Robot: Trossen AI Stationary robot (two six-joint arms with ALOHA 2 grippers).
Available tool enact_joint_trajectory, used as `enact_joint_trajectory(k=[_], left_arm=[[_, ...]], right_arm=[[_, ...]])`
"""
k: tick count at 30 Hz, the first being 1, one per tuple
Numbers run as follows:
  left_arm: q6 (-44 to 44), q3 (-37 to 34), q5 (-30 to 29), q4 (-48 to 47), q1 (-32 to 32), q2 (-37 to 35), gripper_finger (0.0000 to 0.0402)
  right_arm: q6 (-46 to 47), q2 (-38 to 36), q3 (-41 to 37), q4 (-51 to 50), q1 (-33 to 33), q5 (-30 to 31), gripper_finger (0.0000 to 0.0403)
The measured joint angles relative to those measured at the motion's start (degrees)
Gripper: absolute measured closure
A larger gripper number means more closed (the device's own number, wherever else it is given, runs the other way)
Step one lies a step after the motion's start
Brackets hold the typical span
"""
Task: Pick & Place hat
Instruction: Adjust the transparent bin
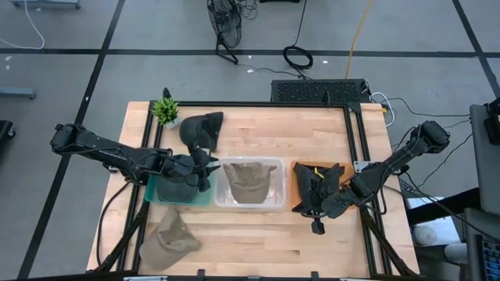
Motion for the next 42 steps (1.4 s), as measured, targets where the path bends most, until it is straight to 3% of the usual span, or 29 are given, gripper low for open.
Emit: enact_joint_trajectory(k=[5,15,21,27,32,37,42], left_arm=[[0.3,0.0,-2.43,-0.31,0.02,0.0,0.0275],[0.38,-0.02,-0.52,2.62,0.02,0.07,0.0275],[0.37,-0.02,1.47,3.44,0.02,0.01,0.0275],[2.66,-0.04,1.45,10.51,-0.17,-0.68,0.0275],[6.06,-0.04,1.45,16.62,-0.81,-0.83,0.0275],[5.9,-0.04,1.8,16.47,-0.89,-0.83,0.0275],[5.38,-0.04,2.61,14.06,-0.89,-0.83,0.0275]], right_arm=[[0.0,0.0,0.0,-0.06,0.0,0.09,0.0403],[-0.02,0.0,0.0,-0.37,0.0,0.59,0.0403],[-4.23,0.0,0.15,5.43,-0.09,6.49,0.0403],[-13.52,-0.09,5.18,6.56,-3.22,13.79,0.0403],[-17.64,-0.02,6.72,10.24,-11.52,13.06,0.0403],[-18.36,2.4,6.8,11.37,-19.7,4.09,0.0403],[-15.94,6.37,6.72,6.6,-22.93,-1.84,0.0403]])
